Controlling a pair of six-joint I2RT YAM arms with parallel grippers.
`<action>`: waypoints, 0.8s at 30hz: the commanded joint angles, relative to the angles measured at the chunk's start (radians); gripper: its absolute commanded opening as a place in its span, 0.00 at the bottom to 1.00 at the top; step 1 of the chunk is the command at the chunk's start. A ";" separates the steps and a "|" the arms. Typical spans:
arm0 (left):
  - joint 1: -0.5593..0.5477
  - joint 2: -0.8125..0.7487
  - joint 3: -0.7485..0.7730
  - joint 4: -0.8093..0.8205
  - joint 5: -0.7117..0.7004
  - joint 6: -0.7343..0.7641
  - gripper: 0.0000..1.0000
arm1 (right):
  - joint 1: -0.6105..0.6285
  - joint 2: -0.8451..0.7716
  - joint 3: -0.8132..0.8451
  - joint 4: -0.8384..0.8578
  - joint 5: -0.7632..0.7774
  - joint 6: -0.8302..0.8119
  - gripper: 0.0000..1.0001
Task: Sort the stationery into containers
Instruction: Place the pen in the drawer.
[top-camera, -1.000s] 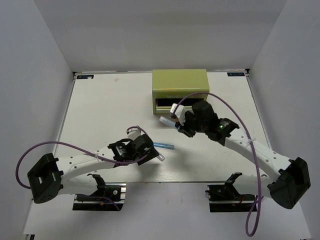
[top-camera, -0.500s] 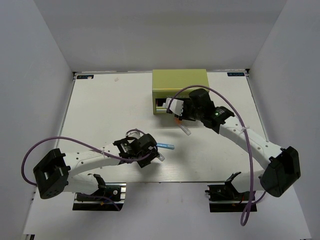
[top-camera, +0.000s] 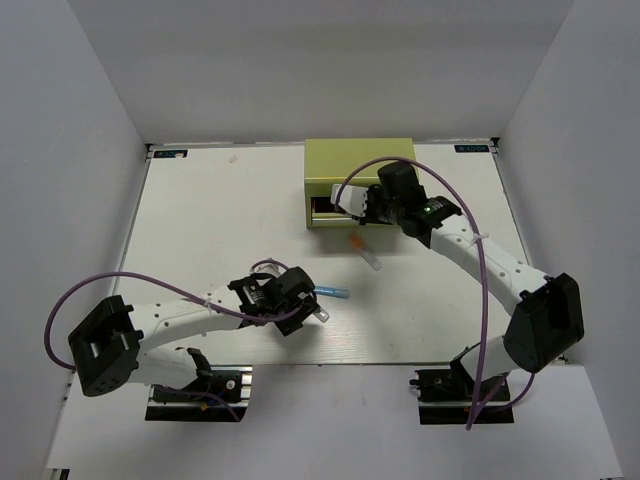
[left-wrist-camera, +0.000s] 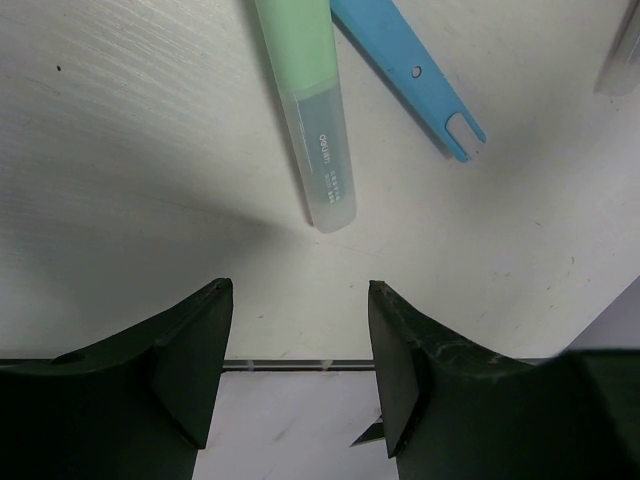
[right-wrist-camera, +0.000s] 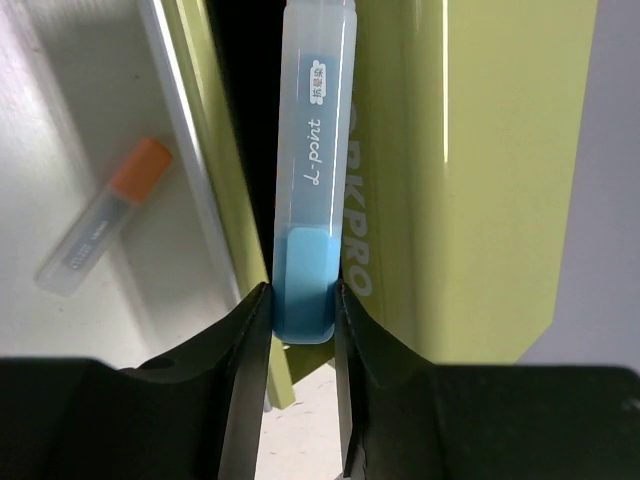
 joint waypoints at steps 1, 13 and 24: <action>0.010 0.002 0.013 -0.018 -0.013 -0.042 0.67 | -0.023 0.032 0.071 0.016 -0.010 -0.052 0.08; 0.019 0.021 0.024 -0.027 -0.013 -0.061 0.70 | -0.051 0.111 0.134 -0.010 0.003 -0.055 0.49; 0.019 0.130 0.097 -0.048 -0.054 -0.061 0.76 | -0.052 0.067 0.154 -0.065 -0.069 0.032 0.52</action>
